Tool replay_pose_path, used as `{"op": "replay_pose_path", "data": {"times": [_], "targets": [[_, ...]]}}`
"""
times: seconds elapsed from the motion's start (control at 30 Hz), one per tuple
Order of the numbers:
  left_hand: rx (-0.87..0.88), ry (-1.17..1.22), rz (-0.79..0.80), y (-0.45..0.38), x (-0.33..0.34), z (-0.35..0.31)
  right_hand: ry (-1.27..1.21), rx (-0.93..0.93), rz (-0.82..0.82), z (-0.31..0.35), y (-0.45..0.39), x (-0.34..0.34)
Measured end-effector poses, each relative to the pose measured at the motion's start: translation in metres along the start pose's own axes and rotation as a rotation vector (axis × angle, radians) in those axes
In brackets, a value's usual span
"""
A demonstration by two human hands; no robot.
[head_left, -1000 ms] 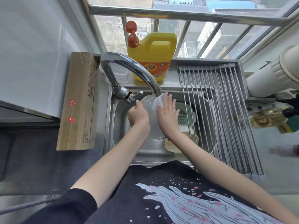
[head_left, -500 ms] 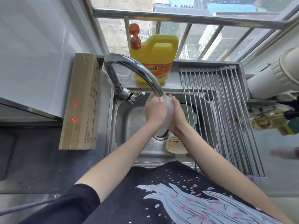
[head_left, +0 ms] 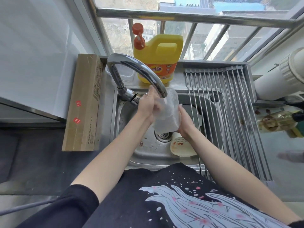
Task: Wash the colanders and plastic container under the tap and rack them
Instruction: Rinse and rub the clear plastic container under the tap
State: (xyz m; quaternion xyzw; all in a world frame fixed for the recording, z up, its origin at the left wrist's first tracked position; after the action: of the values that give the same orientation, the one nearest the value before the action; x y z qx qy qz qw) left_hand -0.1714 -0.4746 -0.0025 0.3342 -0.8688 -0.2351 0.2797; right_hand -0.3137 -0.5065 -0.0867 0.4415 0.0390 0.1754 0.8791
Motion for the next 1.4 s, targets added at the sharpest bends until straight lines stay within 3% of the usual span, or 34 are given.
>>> {"op": "replay_pose_path", "data": {"times": [0.1,0.23,0.3,0.4,0.47,0.53,0.63,0.73,0.93,1.1,1.23,1.33,1.4], "targets": [[-0.295,0.305,0.138,-0.008,0.003,0.003,0.005,0.05,0.027,-0.005,0.026,0.012],[-0.307,0.336,0.105,-0.016,0.007,-0.003,-0.254,0.116,0.091,-0.023,0.036,0.016],[-0.284,0.379,0.118,-0.02,0.01,-0.003,-0.415,0.241,0.054,-0.028,0.039,0.02],[-0.356,0.34,0.317,-0.011,0.013,0.0,-0.521,0.389,-0.05,-0.027,0.043,0.025],[-0.352,0.125,0.441,-0.001,0.009,0.008,-0.541,0.455,-0.104,-0.022,0.044,0.028],[-0.299,-0.099,0.392,0.01,-0.003,0.02,-0.599,0.489,-0.102,-0.014,0.048,0.036],[-0.191,-0.062,0.172,0.006,-0.018,0.03,-0.678,0.506,-0.031,-0.005,0.053,0.048],[-0.109,-0.05,0.028,0.001,-0.017,0.019,-0.728,0.443,0.031,-0.001,0.059,0.051],[-0.142,0.04,-0.118,-0.015,-0.047,0.024,-0.654,0.317,0.156,0.004,0.06,0.042],[-0.263,0.24,-0.02,0.005,-0.057,0.028,-0.644,0.202,0.258,0.008,0.048,0.039],[-0.378,0.319,0.112,0.017,-0.055,0.048,-0.516,0.001,0.187,0.016,0.049,0.021],[-0.567,0.221,0.171,0.024,-0.063,0.059,-0.298,-0.193,0.153,0.021,0.056,0.006],[-0.672,0.18,0.18,0.024,-0.077,0.064,-0.071,-0.269,0.042,0.022,0.064,-0.003]]}}
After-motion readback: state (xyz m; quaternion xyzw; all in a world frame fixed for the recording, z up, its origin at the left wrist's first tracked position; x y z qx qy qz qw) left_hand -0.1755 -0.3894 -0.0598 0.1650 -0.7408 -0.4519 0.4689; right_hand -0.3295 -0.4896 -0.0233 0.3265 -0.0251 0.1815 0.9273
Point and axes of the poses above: each hand's wrist, its own y-axis away from the middle knuckle, its own x-axis out of the palm, z = x × y, the point moved 5 cm from there along -y, towards the middle knuckle, and after that the axes turned 6 degrees about y, right-handed, at the moved point
